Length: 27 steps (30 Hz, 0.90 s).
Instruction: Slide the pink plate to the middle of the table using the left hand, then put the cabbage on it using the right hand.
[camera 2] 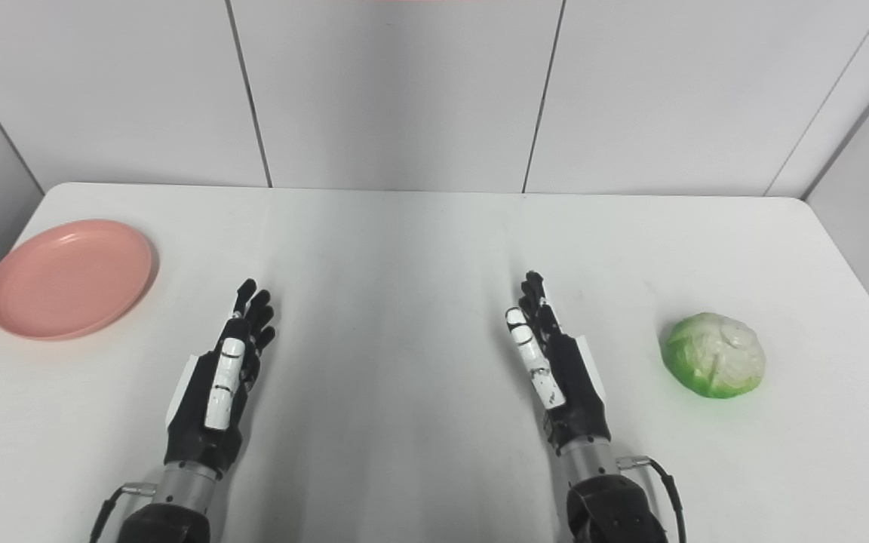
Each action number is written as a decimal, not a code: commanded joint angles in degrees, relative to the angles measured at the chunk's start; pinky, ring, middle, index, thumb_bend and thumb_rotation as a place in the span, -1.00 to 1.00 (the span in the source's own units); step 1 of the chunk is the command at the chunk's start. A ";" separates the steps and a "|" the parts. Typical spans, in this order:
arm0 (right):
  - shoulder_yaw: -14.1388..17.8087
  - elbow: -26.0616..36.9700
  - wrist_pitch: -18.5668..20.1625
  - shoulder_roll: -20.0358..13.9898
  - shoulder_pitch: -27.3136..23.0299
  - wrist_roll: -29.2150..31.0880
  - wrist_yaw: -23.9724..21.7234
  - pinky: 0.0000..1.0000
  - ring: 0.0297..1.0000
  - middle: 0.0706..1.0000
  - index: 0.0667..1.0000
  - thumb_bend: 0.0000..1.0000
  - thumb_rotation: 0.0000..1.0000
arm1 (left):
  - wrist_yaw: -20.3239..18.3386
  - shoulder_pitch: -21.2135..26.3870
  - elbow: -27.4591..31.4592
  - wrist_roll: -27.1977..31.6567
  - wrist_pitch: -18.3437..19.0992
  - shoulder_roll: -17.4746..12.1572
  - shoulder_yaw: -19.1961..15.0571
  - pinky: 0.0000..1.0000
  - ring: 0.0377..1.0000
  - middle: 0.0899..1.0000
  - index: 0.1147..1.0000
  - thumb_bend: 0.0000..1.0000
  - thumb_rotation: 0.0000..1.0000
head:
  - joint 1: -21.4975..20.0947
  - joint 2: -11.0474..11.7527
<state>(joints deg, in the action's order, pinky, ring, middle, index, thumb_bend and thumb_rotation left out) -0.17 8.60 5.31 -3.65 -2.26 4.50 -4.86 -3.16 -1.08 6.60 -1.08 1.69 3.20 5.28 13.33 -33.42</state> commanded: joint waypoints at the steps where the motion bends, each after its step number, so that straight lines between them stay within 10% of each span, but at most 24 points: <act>1: 1.08 -0.27 -2.76 -0.58 -0.22 2.90 -1.55 1.00 1.00 1.00 1.00 0.44 0.62 | 0.89 3.27 0.59 0.13 -3.06 0.33 -0.66 1.00 1.00 1.00 1.00 0.27 1.00 | 0.47 0.22; 12: 2.78 -9.13 -10.99 -4.09 -0.03 6.39 -5.88 1.00 1.00 1.00 1.00 0.23 0.76 | 3.85 13.07 -4.22 4.49 -7.10 -3.45 -10.73 1.00 1.00 1.00 1.00 0.42 1.00 | 14.82 11.78; 27: 3.61 -18.80 -17.23 -5.22 -2.07 6.50 -7.59 1.00 1.00 1.00 1.00 0.23 0.80 | 7.90 17.30 -7.34 7.14 -10.92 -8.93 -20.01 1.00 1.00 1.00 1.00 0.53 1.00 | 21.29 20.80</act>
<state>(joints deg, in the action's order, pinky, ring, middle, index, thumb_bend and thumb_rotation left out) 3.27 -7.16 -9.61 -8.79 -5.95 10.46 -11.69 3.87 14.18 -1.35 5.76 -6.18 -4.73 -14.04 34.28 -13.10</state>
